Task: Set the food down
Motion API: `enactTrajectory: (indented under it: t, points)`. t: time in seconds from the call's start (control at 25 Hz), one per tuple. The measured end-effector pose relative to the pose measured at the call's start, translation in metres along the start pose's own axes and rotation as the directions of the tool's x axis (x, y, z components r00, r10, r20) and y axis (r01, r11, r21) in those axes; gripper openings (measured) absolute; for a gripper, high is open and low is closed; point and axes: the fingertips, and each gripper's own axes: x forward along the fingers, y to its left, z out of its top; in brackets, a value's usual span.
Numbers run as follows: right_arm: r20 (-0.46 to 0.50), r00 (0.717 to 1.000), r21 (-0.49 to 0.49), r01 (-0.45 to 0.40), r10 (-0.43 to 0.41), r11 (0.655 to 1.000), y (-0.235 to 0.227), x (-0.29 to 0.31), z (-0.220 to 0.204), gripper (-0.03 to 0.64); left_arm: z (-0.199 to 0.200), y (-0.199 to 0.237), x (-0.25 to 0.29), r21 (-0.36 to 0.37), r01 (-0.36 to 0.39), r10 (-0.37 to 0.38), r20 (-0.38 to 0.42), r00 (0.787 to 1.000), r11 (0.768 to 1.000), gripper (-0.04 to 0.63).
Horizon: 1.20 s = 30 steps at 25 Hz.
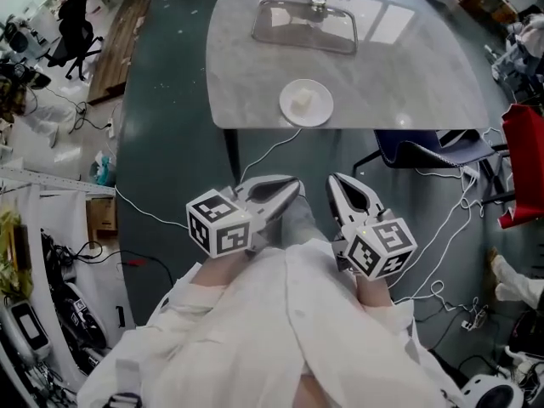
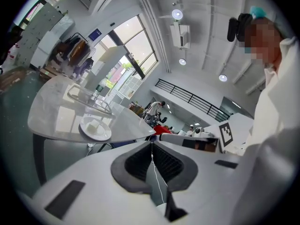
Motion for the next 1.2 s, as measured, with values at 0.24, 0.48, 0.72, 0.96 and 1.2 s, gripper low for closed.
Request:
enactTrajectory:
  t: [0.24, 0.48, 0.72, 0.96, 1.2]
  points:
    - [-0.006, 1.0, -0.007, -0.021, 0.021, 1.0, -0.044, 0.034, 0.043, 0.003, 0.05, 0.03, 0.041, 0.009, -0.028, 0.028, 0.017, 0.999, 1.0, 0.021]
    - [-0.041, 0.996, -0.006, -0.074, 0.074, 0.997, -0.082, 0.074, 0.071, 0.003, 0.085, 0.06, 0.084, 0.013, -0.053, 0.053, 0.009, 0.999, 0.999, 0.021]
    - [-0.092, 0.988, -0.015, -0.126, 0.124, 0.992, -0.12, 0.111, 0.085, 0.003, 0.108, 0.094, 0.127, 0.001, -0.073, 0.073, 0.012, 0.997, 0.997, 0.021]
    - [-0.157, 0.971, -0.027, -0.184, 0.178, 0.983, -0.13, 0.131, 0.081, 0.003, 0.122, 0.113, 0.144, -0.016, -0.089, 0.089, 0.013, 0.996, 0.996, 0.021]
    - [-0.197, 0.959, -0.001, -0.21, 0.206, 0.978, -0.134, 0.141, 0.073, 0.003, 0.122, 0.123, 0.149, -0.044, -0.116, 0.117, 0.011, 0.993, 0.992, 0.021]
